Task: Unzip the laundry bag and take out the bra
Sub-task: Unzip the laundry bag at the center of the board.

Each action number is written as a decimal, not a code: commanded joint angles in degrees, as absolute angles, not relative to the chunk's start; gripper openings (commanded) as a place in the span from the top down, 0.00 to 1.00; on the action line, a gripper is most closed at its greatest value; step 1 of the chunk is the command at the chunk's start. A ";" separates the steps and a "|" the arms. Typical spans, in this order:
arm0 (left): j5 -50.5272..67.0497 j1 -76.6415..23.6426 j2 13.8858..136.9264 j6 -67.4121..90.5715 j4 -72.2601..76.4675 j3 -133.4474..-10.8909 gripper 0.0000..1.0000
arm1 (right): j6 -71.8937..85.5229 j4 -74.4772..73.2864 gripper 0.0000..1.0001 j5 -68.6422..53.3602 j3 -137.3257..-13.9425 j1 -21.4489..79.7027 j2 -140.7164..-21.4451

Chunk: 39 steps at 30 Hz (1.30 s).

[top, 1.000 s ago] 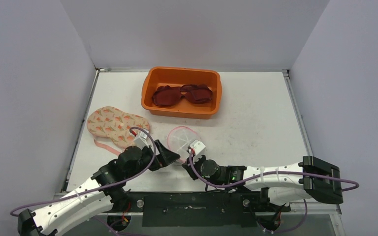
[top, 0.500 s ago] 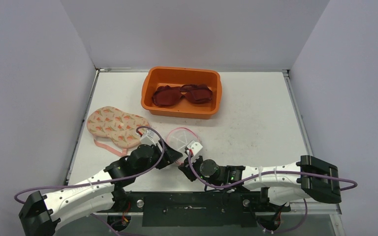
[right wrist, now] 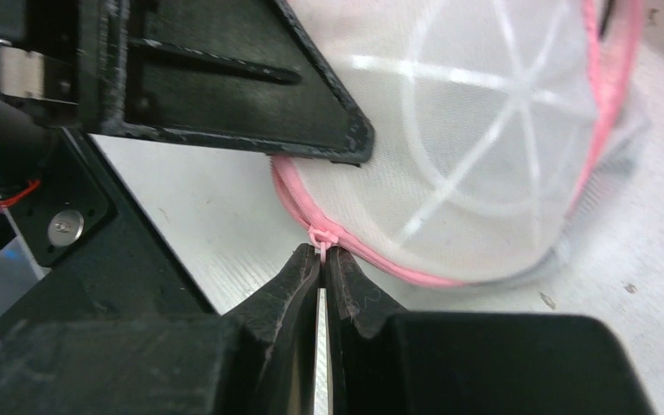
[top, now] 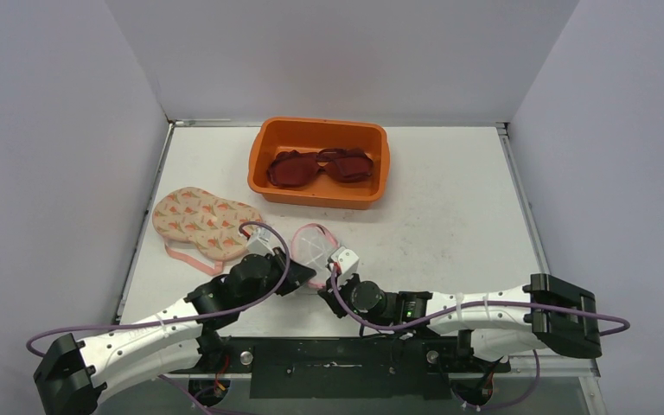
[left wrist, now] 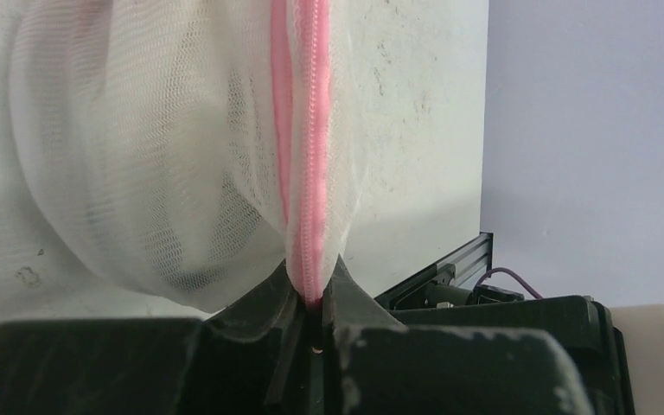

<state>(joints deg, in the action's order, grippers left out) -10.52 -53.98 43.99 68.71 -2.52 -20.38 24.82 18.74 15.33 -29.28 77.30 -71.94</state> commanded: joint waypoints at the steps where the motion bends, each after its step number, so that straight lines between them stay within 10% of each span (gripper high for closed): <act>1: -12.74 -53.99 42.99 67.24 -2.34 -20.93 1.00 | 26.28 13.01 0.95 21.57 -30.36 76.99 -68.94; 15: -5.36 -51.84 43.33 62.63 3.09 -21.05 1.00 | 25.71 9.84 0.95 24.63 -25.53 73.70 -58.45; 32: 34.57 -37.18 66.58 52.54 23.92 -32.45 1.00 | 22.90 15.28 0.95 15.90 -26.02 75.12 -51.74; 39: 26.92 -36.39 64.50 55.57 24.49 -24.13 0.92 | 25.27 20.77 0.95 14.48 -24.45 75.58 -57.46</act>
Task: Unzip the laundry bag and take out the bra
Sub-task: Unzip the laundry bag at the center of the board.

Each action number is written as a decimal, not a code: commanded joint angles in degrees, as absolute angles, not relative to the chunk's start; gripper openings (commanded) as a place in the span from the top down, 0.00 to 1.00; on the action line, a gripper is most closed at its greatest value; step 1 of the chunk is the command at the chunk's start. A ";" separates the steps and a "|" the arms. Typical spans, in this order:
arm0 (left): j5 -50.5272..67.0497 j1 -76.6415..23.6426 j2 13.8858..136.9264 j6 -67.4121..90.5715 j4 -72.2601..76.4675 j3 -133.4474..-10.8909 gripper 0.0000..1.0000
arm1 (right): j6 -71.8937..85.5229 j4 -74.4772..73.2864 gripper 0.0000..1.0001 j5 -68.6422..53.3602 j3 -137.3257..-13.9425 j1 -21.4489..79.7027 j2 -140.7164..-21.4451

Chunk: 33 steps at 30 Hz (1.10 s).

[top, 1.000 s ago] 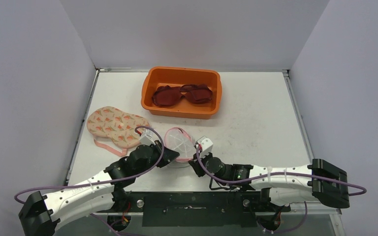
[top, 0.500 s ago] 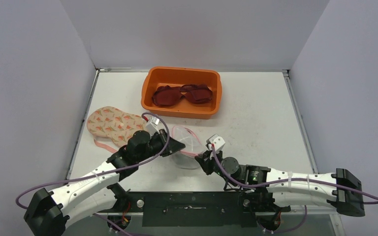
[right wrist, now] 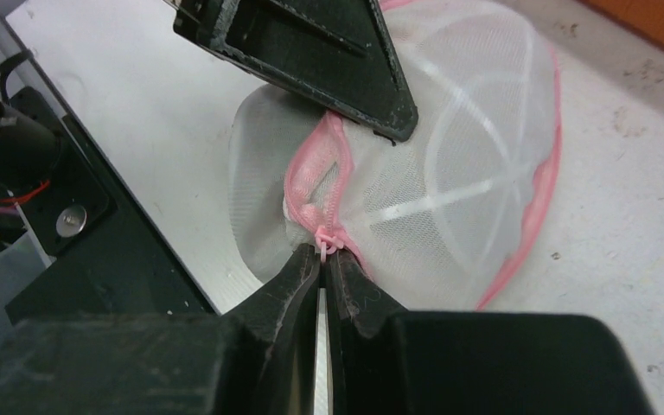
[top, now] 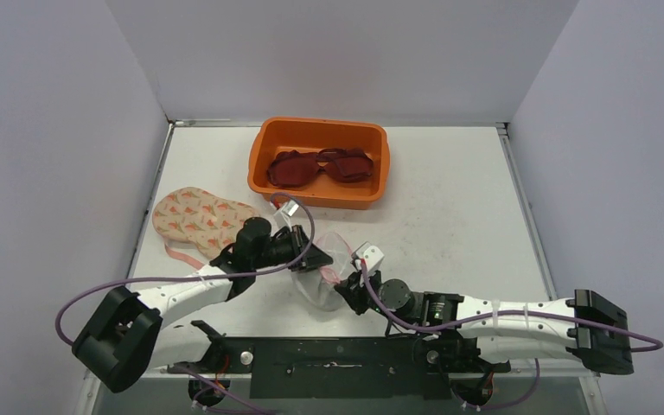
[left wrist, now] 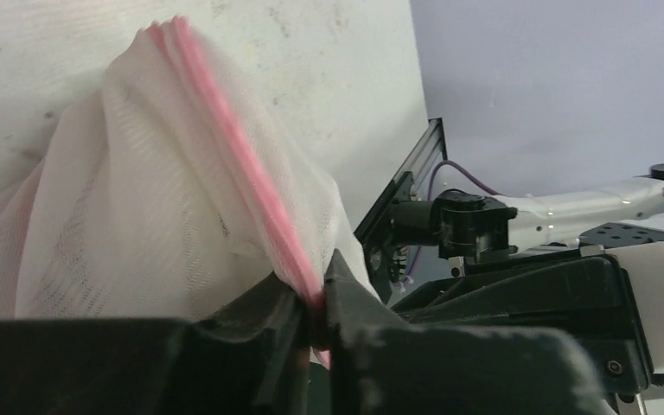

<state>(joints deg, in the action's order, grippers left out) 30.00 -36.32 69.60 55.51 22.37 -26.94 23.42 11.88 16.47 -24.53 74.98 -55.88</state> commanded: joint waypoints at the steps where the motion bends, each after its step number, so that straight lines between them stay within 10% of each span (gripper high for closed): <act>1: 24.15 -36.45 61.87 54.78 20.66 -23.93 0.85 | 25.35 21.21 0.95 14.26 -24.44 75.60 -58.15; 6: 13.69 -37.37 47.36 52.48 1.98 -25.05 0.28 | 25.07 22.32 0.95 13.58 -25.73 75.72 -61.55; 12: 4.81 -41.32 35.45 58.50 -20.82 -27.45 0.09 | 24.70 22.55 0.95 13.79 -28.13 75.99 -65.00; 23: -7.15 -55.63 38.34 69.69 -13.00 -26.54 0.10 | 24.50 22.25 0.95 12.52 -30.41 76.01 -67.14; 33: -14.17 -55.94 41.91 74.71 -5.53 -23.75 0.41 | 24.45 21.80 0.95 11.21 -30.43 76.14 -66.91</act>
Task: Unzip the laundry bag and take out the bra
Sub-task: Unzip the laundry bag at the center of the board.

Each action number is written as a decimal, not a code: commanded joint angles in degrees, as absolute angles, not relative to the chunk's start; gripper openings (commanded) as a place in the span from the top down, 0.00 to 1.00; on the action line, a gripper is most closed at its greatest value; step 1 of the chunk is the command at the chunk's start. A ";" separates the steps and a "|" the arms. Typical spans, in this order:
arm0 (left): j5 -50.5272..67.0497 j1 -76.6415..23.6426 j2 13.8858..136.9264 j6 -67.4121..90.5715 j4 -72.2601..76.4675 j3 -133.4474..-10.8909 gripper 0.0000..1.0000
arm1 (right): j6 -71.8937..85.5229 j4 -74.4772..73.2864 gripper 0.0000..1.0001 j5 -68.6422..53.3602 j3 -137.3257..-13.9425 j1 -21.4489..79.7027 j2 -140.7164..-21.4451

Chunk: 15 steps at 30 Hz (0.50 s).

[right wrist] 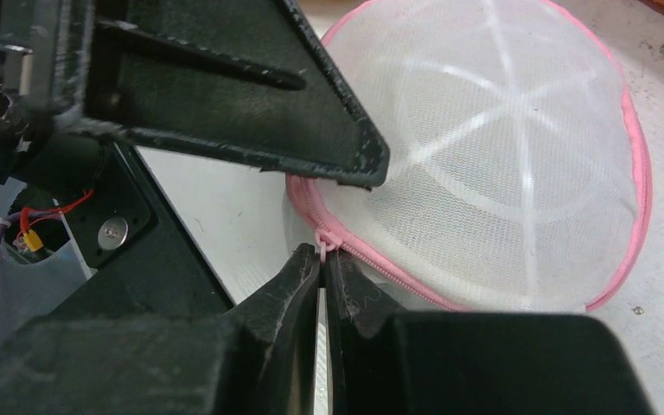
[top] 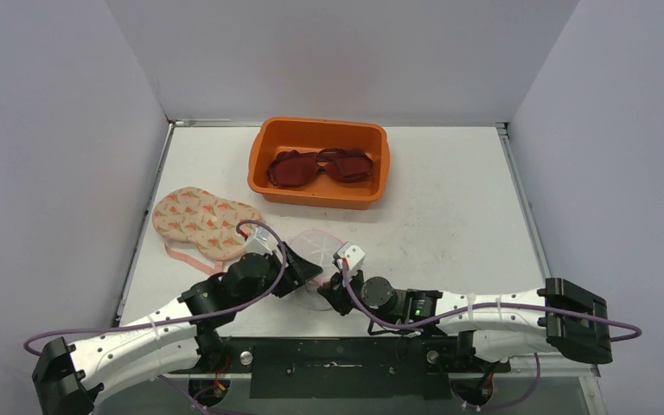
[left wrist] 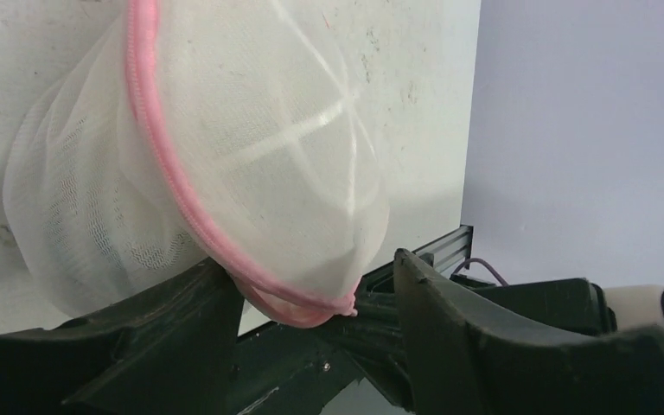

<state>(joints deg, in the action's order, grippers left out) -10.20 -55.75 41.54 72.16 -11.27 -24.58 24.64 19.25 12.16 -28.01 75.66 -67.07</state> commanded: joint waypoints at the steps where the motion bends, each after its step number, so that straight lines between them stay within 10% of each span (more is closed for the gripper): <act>1: -14.23 -55.94 41.92 74.97 -5.20 -23.42 0.45 | 24.36 21.72 0.95 11.10 -30.43 76.13 -66.87; 11: -16.48 -55.89 40.84 75.92 -6.24 -21.49 1.00 | 24.20 17.89 0.95 14.42 -29.94 76.17 -64.07; 15: -17.20 -55.84 39.93 75.81 -7.32 -21.21 1.00 | 25.07 15.35 0.95 16.37 -29.23 76.11 -62.15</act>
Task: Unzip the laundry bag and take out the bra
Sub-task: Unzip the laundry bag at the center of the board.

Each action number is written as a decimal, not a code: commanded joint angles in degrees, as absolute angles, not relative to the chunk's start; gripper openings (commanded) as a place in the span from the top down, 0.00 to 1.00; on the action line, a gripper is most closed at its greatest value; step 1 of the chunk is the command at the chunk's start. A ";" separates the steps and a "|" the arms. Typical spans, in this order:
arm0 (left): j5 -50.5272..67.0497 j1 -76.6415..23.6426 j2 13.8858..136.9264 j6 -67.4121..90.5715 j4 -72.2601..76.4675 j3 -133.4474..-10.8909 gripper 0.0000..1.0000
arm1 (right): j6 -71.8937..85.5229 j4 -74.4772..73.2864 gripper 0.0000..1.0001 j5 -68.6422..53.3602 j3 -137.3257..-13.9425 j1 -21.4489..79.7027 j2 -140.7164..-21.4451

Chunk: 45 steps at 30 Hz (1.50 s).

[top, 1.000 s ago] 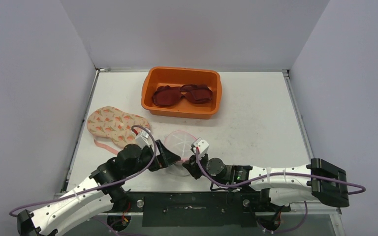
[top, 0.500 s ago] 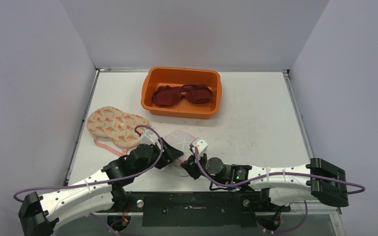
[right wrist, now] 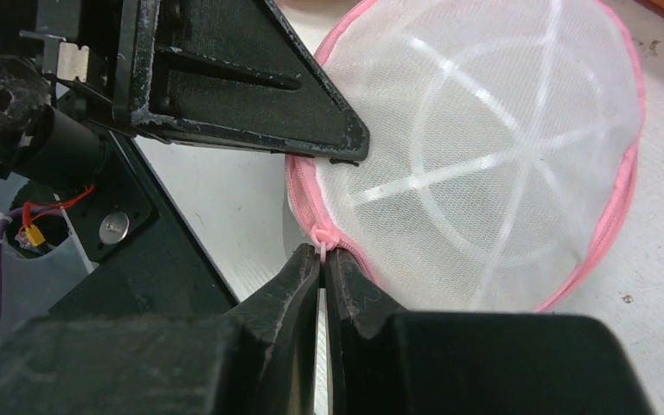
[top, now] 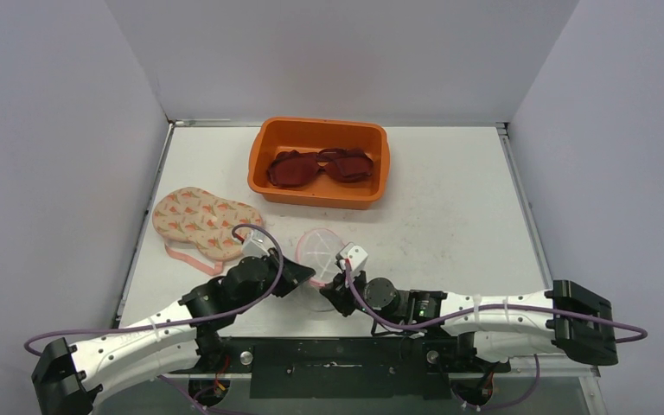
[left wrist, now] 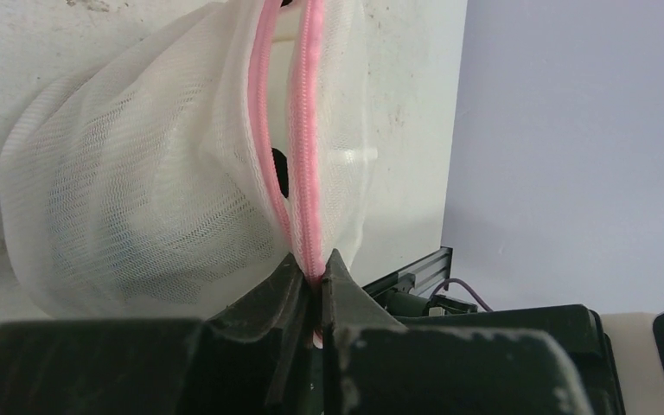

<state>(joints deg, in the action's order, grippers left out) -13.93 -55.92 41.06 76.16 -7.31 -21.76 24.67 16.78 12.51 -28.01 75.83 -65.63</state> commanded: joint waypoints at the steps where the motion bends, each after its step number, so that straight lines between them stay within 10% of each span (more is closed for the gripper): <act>1: -17.22 -55.75 39.84 75.76 -7.45 -21.12 1.00 | 25.27 14.71 0.95 16.88 -29.15 76.11 -61.86; 22: -13.61 -53.03 38.02 73.36 -7.16 -20.91 1.00 | 28.58 6.53 0.95 25.01 -28.77 75.45 -58.80; 29: -8.87 -53.17 38.70 71.57 -11.99 -26.76 0.23 | 27.68 10.51 0.95 20.94 -28.75 75.51 -59.31; 45: -9.27 -57.66 44.25 73.83 -10.02 -28.22 0.24 | 22.96 16.43 0.95 11.33 -33.13 76.42 -65.18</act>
